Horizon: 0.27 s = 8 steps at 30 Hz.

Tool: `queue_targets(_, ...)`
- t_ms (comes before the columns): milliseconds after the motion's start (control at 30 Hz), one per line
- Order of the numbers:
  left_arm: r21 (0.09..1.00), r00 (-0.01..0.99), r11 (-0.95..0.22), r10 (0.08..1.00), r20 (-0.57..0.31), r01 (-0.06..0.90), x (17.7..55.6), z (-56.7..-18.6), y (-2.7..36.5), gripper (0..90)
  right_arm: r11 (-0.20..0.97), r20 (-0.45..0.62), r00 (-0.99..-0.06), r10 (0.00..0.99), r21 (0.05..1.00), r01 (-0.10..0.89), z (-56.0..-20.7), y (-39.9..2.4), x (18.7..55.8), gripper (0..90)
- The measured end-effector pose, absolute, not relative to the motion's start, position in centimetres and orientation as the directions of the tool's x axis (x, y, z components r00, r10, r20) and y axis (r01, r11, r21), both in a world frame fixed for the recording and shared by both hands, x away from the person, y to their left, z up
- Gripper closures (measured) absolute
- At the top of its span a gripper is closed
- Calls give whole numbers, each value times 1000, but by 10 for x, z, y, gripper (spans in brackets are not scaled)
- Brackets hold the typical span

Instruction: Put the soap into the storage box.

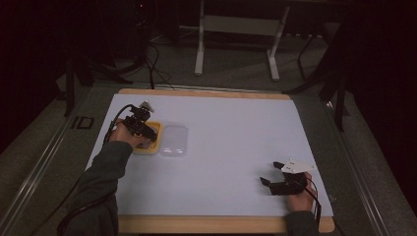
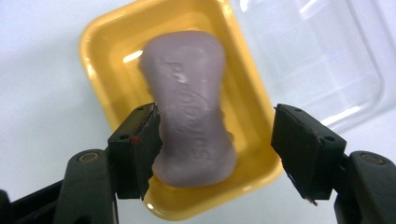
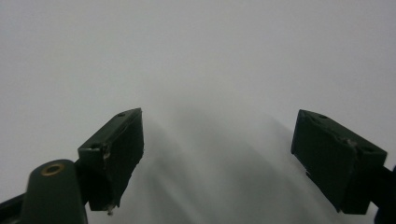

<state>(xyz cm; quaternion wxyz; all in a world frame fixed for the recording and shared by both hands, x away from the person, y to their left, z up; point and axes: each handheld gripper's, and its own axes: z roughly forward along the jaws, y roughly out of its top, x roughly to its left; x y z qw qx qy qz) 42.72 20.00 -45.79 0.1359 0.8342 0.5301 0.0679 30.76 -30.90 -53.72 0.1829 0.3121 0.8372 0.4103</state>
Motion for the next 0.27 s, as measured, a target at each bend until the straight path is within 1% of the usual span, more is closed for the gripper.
queue_targets(133, 328, 453, -417, 891, -36, 847, 418, -458, 195, 323, 470, -51, -739, 672, 800, 372, -537, -309, 308, 169)
queue_targets(167, 347, 467, -427, 884, -35, 835, 412, -459, 191, 323, 468, -49, -738, 673, 800, 374, -537, -309, 308, 168)
queue_targets(267, 368, 485, -445, 874, -19, 816, 402, -460, 185, 323, 467, -47, -738, 674, 801, 375, -537, -309, 308, 168)
